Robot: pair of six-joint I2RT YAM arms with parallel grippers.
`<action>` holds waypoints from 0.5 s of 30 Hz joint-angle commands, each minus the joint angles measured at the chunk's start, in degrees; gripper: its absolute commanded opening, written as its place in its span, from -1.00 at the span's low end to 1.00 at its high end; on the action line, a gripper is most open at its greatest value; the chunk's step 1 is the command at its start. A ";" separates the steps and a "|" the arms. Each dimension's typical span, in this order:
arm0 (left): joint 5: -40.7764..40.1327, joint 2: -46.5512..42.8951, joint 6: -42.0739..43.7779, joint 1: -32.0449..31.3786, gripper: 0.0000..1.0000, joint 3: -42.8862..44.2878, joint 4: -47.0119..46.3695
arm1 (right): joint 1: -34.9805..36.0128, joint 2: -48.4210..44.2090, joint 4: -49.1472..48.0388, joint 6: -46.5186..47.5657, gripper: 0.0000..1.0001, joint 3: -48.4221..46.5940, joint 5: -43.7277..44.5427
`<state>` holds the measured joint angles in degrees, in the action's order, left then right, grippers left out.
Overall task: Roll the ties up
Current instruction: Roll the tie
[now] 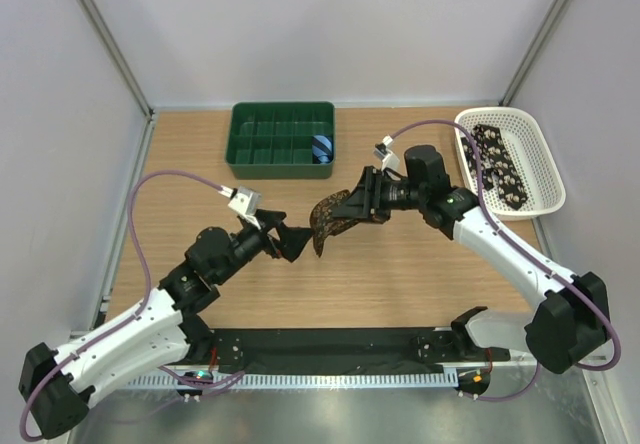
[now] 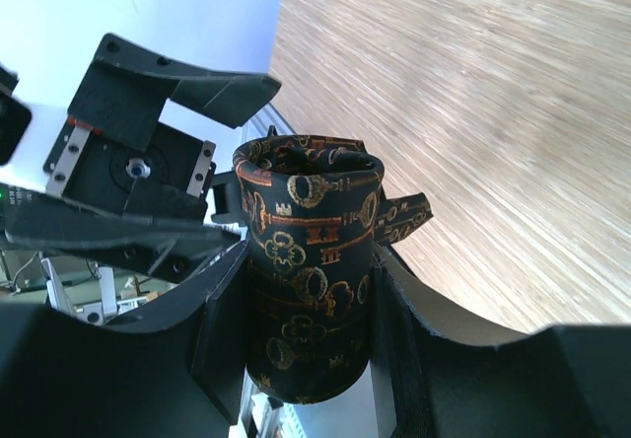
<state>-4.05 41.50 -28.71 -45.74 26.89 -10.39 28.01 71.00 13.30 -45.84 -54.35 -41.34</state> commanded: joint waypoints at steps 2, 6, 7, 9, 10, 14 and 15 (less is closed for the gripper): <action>16.59 -1.24 14.36 -0.32 1.00 -4.21 -16.04 | -0.15 -0.60 4.97 3.12 -0.93 -4.62 -1.72; 25.05 1.21 20.52 -0.32 1.00 -4.14 -18.97 | -0.24 -0.69 8.75 5.50 -0.93 -5.51 -1.81; 26.02 1.92 21.32 -0.32 1.00 -3.26 -18.09 | -0.15 -0.95 11.28 7.68 -0.92 -6.12 -1.55; 29.27 4.99 23.26 -0.32 1.00 -0.54 -16.06 | -0.15 -1.04 13.41 9.71 -0.93 -6.65 -1.20; 30.24 6.22 23.52 -0.32 1.00 0.17 -16.15 | -0.24 -1.22 15.16 11.29 -0.93 -6.91 -1.20; 29.28 10.18 24.93 -0.32 1.00 3.77 -15.01 | 0.03 -2.27 17.02 13.50 -0.93 -6.91 -0.67; 29.37 11.66 25.63 -0.32 1.00 5.26 -14.49 | 0.20 -2.53 17.11 13.68 -0.93 -6.74 -0.32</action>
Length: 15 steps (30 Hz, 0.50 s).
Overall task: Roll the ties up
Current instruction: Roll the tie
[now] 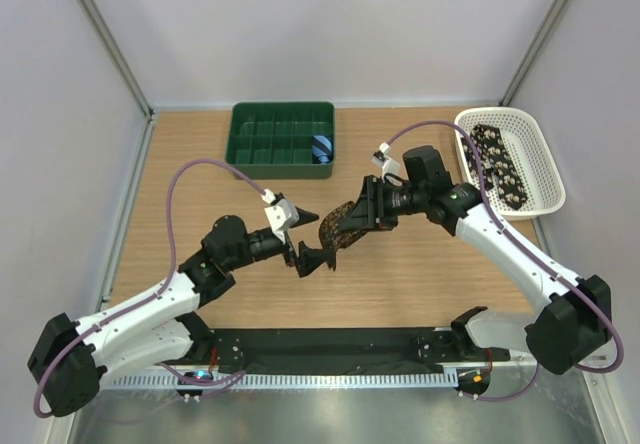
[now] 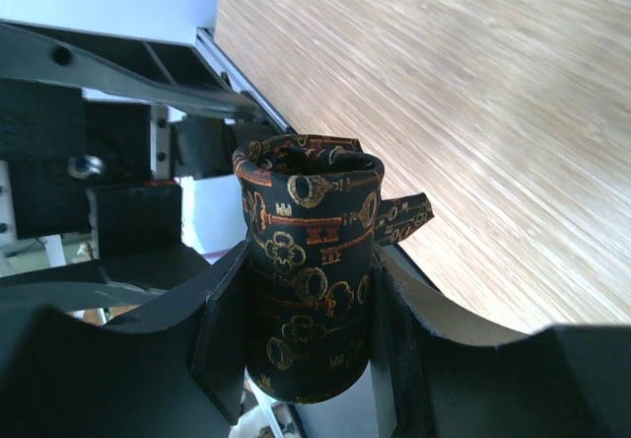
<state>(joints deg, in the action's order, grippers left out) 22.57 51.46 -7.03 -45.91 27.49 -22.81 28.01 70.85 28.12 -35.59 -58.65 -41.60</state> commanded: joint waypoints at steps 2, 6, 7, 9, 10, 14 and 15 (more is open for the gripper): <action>1.35 2.85 3.51 -0.14 1.00 6.00 -0.93 | 0.47 -2.82 2.64 4.47 -0.93 -2.52 0.38; 3.52 5.31 2.11 -0.14 1.00 7.93 -1.80 | 1.08 -3.52 2.73 5.44 -0.93 -2.78 1.70; 3.62 5.75 1.50 -0.23 1.00 8.28 -1.89 | 1.34 -3.61 2.73 5.53 -0.93 -2.78 2.31; 3.97 6.89 0.61 -0.23 1.00 9.16 -1.89 | 1.78 -3.53 3.08 6.06 -0.93 -3.22 2.58; 5.02 7.85 0.44 -0.23 0.99 9.77 -1.89 | 1.87 -3.44 3.17 6.15 -0.93 -3.31 2.84; 7.14 10.67 0.00 -0.93 0.99 11.97 -0.93 | 3.19 -2.82 4.40 7.12 -0.93 -4.28 4.34; 7.23 11.20 0.17 -1.20 1.00 12.59 0.21 | 3.19 -2.73 4.23 7.12 -0.93 -4.62 4.25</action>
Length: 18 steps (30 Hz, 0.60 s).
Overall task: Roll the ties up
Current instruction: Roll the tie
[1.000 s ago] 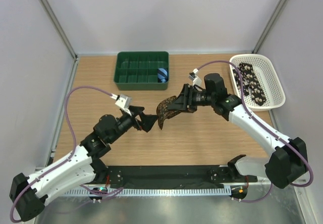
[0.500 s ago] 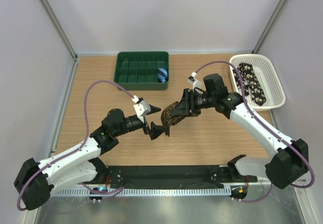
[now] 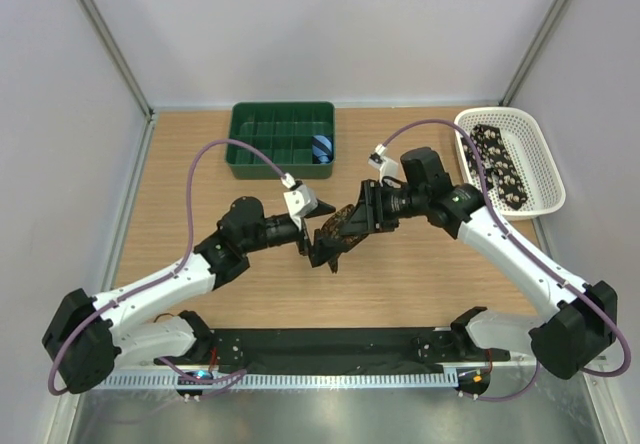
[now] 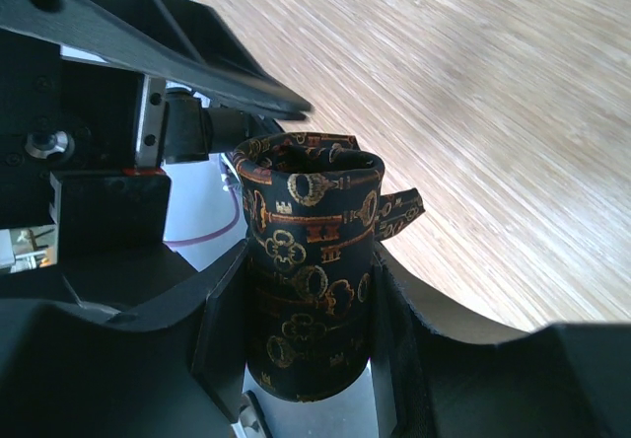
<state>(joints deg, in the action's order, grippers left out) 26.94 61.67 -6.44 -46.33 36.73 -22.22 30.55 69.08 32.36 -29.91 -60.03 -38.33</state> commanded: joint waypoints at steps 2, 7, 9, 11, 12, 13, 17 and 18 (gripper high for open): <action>2.33 2.05 1.60 -1.40 1.00 4.40 0.59 | 0.92 -0.79 0.16 1.35 -0.93 -3.60 1.15; 0.75 3.28 4.76 -2.63 0.99 5.89 3.93 | 1.71 0.00 1.04 1.26 -0.93 -4.48 1.50; 0.57 3.89 6.17 -2.98 1.00 6.60 5.42 | 1.89 0.09 1.21 1.26 -0.93 -4.57 1.41; 0.83 4.33 7.83 -3.07 1.00 7.39 7.09 | 2.15 -0.08 0.87 0.65 -0.93 -4.57 1.24; 0.57 4.77 8.54 -3.24 1.00 7.65 7.71 | 2.24 -0.17 0.52 0.38 -0.93 -4.66 0.89; 0.48 4.86 8.98 -3.33 1.00 7.65 7.80 | 2.24 -0.17 0.25 0.21 -0.93 -4.57 0.62; -0.39 5.04 11.09 -3.42 0.99 7.04 7.10 | 2.85 -0.43 -0.54 -1.11 -0.93 -4.05 -0.43; -1.35 5.13 11.70 -3.51 1.00 6.86 7.19 | 2.94 -0.61 -1.33 -1.81 -0.93 -3.52 -0.61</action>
<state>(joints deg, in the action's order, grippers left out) 27.05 66.65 1.85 -49.52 42.13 -15.07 32.84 69.14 33.45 -29.91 -61.82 -37.19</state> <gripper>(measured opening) 0.997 0.497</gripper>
